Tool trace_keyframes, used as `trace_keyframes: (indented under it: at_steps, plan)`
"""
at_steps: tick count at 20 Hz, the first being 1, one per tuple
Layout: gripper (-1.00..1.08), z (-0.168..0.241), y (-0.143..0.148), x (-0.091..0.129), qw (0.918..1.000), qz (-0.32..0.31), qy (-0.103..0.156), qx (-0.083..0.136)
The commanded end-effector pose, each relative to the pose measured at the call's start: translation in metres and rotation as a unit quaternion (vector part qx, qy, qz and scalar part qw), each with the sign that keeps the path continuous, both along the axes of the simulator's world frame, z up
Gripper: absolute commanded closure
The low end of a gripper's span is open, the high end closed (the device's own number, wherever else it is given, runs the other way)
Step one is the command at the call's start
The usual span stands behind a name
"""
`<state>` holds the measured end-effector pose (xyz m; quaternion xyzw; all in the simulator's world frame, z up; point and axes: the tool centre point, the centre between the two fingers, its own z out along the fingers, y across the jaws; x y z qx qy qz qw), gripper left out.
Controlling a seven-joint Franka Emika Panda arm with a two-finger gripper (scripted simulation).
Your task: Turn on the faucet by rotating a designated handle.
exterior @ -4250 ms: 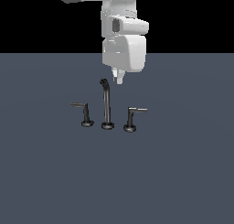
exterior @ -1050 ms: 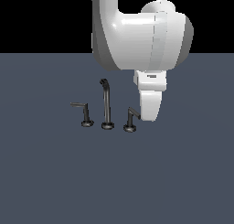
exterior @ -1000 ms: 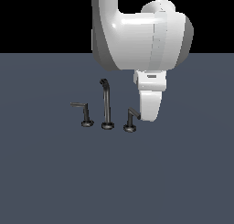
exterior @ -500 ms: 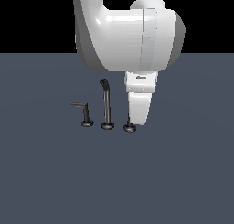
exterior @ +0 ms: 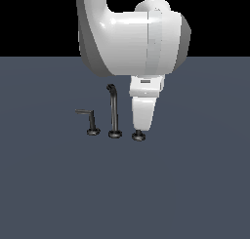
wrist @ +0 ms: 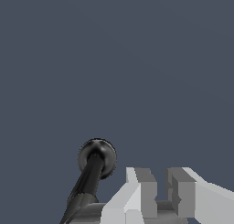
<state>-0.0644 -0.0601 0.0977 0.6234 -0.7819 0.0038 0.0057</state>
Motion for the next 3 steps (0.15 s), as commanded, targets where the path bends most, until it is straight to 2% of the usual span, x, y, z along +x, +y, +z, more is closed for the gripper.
trace_keyframes:
  at_steps: [1,3]
  plan:
    - [1.08,0.0,0.0528,0.0095,0.9993,0.038,-0.002,0.006]
    - [1.08,0.0001,0.0584,0.0113,0.9992,0.039,-0.002,0.007]
